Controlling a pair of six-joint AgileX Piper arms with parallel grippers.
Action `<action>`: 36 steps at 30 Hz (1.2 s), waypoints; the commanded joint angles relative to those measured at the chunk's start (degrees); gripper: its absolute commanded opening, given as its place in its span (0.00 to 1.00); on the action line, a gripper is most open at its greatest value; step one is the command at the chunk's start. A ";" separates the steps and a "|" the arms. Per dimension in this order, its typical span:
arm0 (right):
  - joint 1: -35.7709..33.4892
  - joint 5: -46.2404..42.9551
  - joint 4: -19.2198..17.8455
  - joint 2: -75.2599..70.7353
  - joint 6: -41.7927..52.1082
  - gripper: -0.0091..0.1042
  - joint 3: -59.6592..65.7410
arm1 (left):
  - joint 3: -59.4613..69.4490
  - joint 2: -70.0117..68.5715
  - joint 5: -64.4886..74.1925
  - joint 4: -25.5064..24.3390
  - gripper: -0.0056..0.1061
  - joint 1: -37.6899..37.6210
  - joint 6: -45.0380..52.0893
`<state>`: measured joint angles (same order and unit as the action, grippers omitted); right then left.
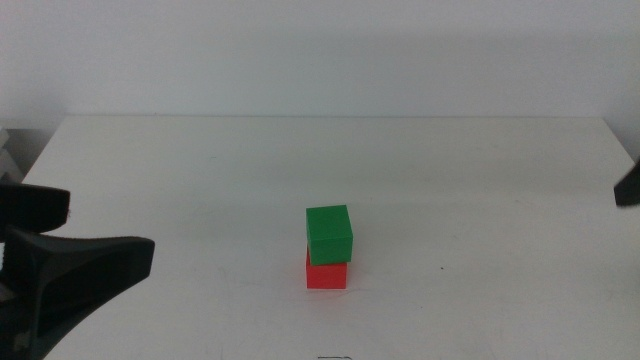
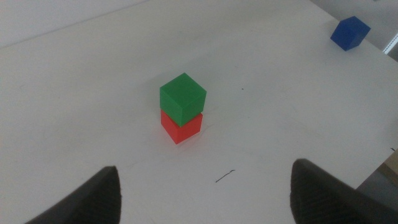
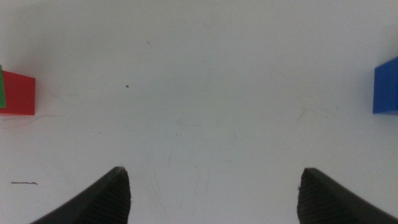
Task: Stack red cubes first, then green, then blue cubes in a specific spot.
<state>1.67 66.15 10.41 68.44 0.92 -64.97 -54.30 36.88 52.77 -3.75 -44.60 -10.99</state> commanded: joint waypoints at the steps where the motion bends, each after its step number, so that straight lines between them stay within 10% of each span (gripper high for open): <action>1: 0.97 2.80 -1.07 2.72 -0.05 0.91 -7.64 | -1.40 0.05 -3.65 -0.02 0.88 -0.23 -0.36; 24: 17.89 0.30 -15.67 30.18 7.18 0.91 -16.74 | -1.40 0.05 -3.65 -0.02 0.88 -0.23 -0.36; 36: 17.94 -2.28 -15.68 40.08 7.96 0.91 -16.74 | -1.40 0.05 -3.65 -0.02 0.88 -0.23 -0.36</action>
<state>19.19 64.62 -4.55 110.20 7.98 -79.82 -54.30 36.88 52.77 -3.75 -44.60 -10.99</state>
